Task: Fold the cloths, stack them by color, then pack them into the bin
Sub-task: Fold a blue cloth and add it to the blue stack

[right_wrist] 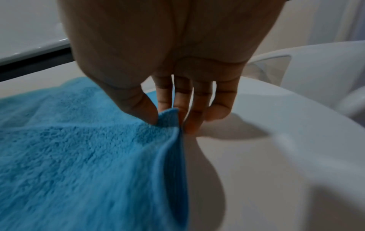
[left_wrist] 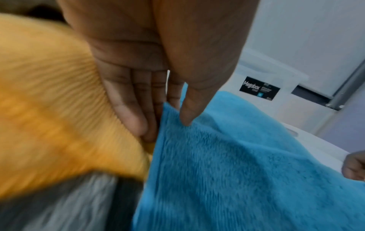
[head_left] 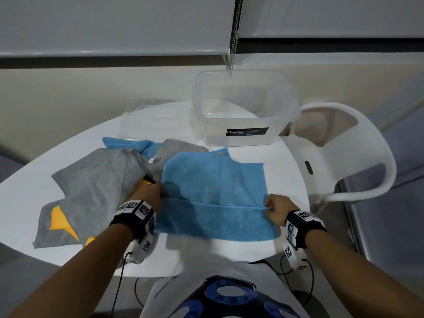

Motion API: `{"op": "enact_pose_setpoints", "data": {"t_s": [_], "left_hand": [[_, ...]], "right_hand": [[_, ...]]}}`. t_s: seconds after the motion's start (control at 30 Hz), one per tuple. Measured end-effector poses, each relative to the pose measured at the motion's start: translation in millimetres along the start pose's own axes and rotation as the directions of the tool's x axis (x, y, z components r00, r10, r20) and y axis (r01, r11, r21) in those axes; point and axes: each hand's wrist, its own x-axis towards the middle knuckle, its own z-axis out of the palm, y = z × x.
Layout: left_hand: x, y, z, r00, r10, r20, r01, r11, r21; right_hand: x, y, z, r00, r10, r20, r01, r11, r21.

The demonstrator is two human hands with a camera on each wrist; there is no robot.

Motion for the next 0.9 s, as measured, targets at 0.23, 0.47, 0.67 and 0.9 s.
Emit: {"op": "enact_pose_setpoints", "data": {"t_s": [0.23,0.47,0.67,0.9], "left_hand": [[41.8,32.6,-41.4,0.990,0.044,-0.133,-0.053,0.997,-0.061],[93.9,45.9,-54.0,0.996,0.061,0.059,-0.067,0.993,0.098],[110.0,45.0,-48.6,0.980,0.032,0.194,-0.075,0.973,0.218],[112.0,44.6,-56.1,0.996,0.094,-0.002,-0.093,0.986,0.137]], "right_hand": [[47.4,-19.9,-33.9,0.994,-0.078,-0.075,0.072,0.995,-0.072],[89.5,-37.6,-46.9,0.991,-0.129,-0.030,0.123,0.980,-0.158],[109.7,-49.5,-47.3,0.992,-0.053,0.115,0.083,0.959,-0.273],[118.1,-47.7,-54.6,0.995,-0.064,0.077,0.092,0.895,-0.437]]}}
